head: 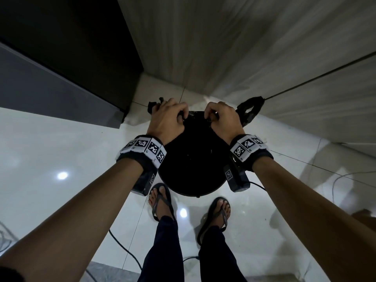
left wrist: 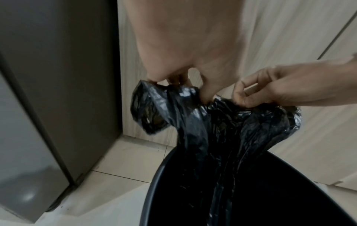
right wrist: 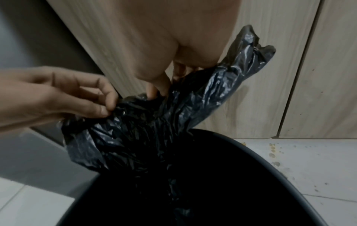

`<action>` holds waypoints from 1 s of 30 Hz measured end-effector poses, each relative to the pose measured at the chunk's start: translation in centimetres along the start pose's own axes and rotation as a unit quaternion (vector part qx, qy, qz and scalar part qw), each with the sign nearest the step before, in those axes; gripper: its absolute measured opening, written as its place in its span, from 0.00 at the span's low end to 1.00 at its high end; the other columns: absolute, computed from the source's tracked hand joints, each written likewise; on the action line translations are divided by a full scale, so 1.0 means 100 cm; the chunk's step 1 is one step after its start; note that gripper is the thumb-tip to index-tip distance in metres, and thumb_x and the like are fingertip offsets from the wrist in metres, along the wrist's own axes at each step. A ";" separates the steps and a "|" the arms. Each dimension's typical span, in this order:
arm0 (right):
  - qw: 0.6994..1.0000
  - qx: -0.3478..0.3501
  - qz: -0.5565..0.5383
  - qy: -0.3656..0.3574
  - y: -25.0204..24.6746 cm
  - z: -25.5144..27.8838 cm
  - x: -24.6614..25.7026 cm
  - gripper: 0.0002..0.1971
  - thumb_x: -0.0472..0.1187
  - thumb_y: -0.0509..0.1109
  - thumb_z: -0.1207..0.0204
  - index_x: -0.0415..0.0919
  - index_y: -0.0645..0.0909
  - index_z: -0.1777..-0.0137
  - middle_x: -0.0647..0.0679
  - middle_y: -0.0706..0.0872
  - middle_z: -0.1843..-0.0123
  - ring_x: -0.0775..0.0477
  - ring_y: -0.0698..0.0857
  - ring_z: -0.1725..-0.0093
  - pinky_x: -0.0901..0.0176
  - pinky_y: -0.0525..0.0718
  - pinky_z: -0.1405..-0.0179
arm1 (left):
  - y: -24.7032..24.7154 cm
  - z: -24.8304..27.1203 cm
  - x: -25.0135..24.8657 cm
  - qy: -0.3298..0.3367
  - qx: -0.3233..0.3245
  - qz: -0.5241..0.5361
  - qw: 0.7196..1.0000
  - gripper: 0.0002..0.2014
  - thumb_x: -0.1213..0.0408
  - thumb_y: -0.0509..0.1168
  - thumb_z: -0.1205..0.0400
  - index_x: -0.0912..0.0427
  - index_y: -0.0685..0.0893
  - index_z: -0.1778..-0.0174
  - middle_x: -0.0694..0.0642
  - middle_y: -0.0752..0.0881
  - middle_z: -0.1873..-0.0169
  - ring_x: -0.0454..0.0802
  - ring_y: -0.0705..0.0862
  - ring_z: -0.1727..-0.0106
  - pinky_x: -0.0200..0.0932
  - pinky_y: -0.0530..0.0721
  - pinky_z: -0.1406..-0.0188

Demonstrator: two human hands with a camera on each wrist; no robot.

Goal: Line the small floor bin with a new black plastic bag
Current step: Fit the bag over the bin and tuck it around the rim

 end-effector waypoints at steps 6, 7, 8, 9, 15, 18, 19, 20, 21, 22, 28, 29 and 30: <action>0.999 0.032 -0.010 0.018 -0.007 0.004 0.006 0.19 0.30 0.59 0.25 0.47 0.90 0.48 0.43 0.85 0.50 0.40 0.84 0.47 0.47 0.82 0.44 | -0.008 0.001 0.002 -0.044 -0.016 -0.001 0.999 0.08 0.56 0.63 0.18 0.48 0.88 0.52 0.54 0.89 0.49 0.57 0.79 0.41 0.60 0.70 0.30; 0.999 0.035 0.000 0.014 -0.007 0.006 0.007 0.19 0.31 0.60 0.25 0.48 0.90 0.47 0.42 0.85 0.50 0.39 0.83 0.46 0.44 0.81 0.42 | -0.009 0.002 0.003 -0.052 -0.019 -0.001 0.998 0.09 0.57 0.63 0.17 0.48 0.89 0.52 0.53 0.90 0.49 0.57 0.79 0.40 0.60 0.70 0.31; 0.999 0.036 0.009 0.012 -0.007 0.008 0.009 0.18 0.34 0.61 0.24 0.50 0.90 0.46 0.41 0.85 0.50 0.38 0.83 0.45 0.43 0.81 0.41 | -0.009 0.002 0.003 -0.056 -0.021 -0.001 0.998 0.08 0.57 0.65 0.18 0.48 0.90 0.52 0.53 0.90 0.48 0.57 0.78 0.40 0.60 0.70 0.31; 0.999 0.037 0.017 0.009 -0.007 0.009 0.011 0.16 0.37 0.62 0.23 0.51 0.89 0.45 0.41 0.86 0.49 0.38 0.83 0.44 0.43 0.81 0.41 | -0.009 0.002 0.002 -0.058 -0.021 0.000 0.998 0.07 0.59 0.67 0.18 0.48 0.91 0.52 0.52 0.90 0.48 0.56 0.78 0.39 0.60 0.70 0.30; 0.991 0.029 0.125 -0.046 -0.009 0.015 0.018 0.19 0.42 0.66 0.23 0.60 0.83 0.34 0.45 0.85 0.46 0.40 0.86 0.47 0.52 0.81 0.49 | -0.008 0.005 -0.003 -0.040 0.026 -0.061 0.997 0.17 0.64 0.69 0.21 0.43 0.87 0.37 0.53 0.86 0.41 0.56 0.73 0.31 0.58 0.57 0.24; 0.985 0.067 0.151 -0.046 -0.003 0.015 0.013 0.27 0.46 0.69 0.25 0.67 0.73 0.26 0.44 0.79 0.45 0.37 0.86 0.53 0.50 0.83 0.50 | -0.005 0.007 0.001 -0.034 0.057 -0.076 0.995 0.26 0.67 0.68 0.22 0.38 0.79 0.30 0.54 0.83 0.37 0.58 0.71 0.29 0.63 0.59 0.22; 0.982 0.085 0.160 -0.044 -0.001 0.015 0.009 0.31 0.47 0.71 0.27 0.69 0.69 0.24 0.44 0.77 0.45 0.37 0.86 0.55 0.49 0.84 0.50 | -0.003 0.008 0.004 -0.035 0.065 -0.076 0.994 0.28 0.66 0.67 0.23 0.37 0.77 0.28 0.55 0.82 0.37 0.58 0.71 0.29 0.65 0.60 0.22; 0.979 0.100 0.173 -0.044 0.000 0.016 0.006 0.35 0.48 0.72 0.29 0.70 0.65 0.23 0.44 0.76 0.45 0.36 0.85 0.56 0.48 0.85 0.51 | -0.001 0.009 0.007 -0.036 0.070 -0.078 0.994 0.29 0.65 0.67 0.23 0.37 0.75 0.28 0.56 0.81 0.37 0.59 0.70 0.29 0.66 0.61 0.23; 0.974 0.115 0.188 -0.043 0.002 0.016 0.004 0.40 0.49 0.75 0.31 0.71 0.61 0.21 0.44 0.74 0.44 0.36 0.85 0.57 0.47 0.85 0.52 | -0.001 0.010 0.009 -0.037 0.069 -0.082 0.994 0.29 0.64 0.67 0.24 0.37 0.74 0.27 0.56 0.80 0.38 0.59 0.70 0.29 0.66 0.60 0.23; 0.969 0.129 0.208 -0.041 0.004 0.016 0.001 0.45 0.51 0.77 0.33 0.71 0.57 0.20 0.43 0.73 0.42 0.36 0.84 0.57 0.46 0.85 0.52 | -0.001 0.010 0.011 -0.039 0.062 -0.087 0.993 0.29 0.64 0.67 0.24 0.37 0.74 0.27 0.56 0.79 0.38 0.59 0.69 0.30 0.66 0.59 0.23; 0.983 0.120 0.135 -0.014 0.006 0.013 -0.010 0.35 0.51 0.74 0.28 0.65 0.65 0.23 0.45 0.81 0.36 0.39 0.80 0.35 0.37 0.74 0.31 | -0.006 0.007 0.017 -0.056 0.016 -0.093 0.994 0.22 0.59 0.71 0.24 0.46 0.81 0.33 0.54 0.75 0.32 0.57 0.66 0.24 0.69 0.47 0.18; 0.993 0.098 0.071 0.008 0.004 0.011 -0.013 0.26 0.49 0.73 0.27 0.64 0.73 0.28 0.48 0.85 0.41 0.41 0.83 0.38 0.40 0.77 0.33 | -0.007 0.007 0.017 -0.053 0.006 -0.090 0.995 0.20 0.59 0.72 0.25 0.47 0.81 0.36 0.53 0.75 0.32 0.56 0.65 0.23 0.70 0.44 0.17; 0.996 0.078 0.005 0.036 0.002 0.010 -0.017 0.19 0.47 0.72 0.26 0.62 0.78 0.35 0.51 0.87 0.48 0.43 0.86 0.43 0.42 0.81 0.37 | -0.007 0.007 0.015 -0.047 -0.003 -0.087 0.995 0.20 0.59 0.72 0.25 0.48 0.81 0.37 0.53 0.75 0.32 0.56 0.65 0.23 0.71 0.42 0.17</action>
Point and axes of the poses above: each hand's wrist, its own z-axis away from the middle knuckle, its own y-axis out of the palm, x = y × z, the point moved 7 cm from there along -z, towards the middle knuckle
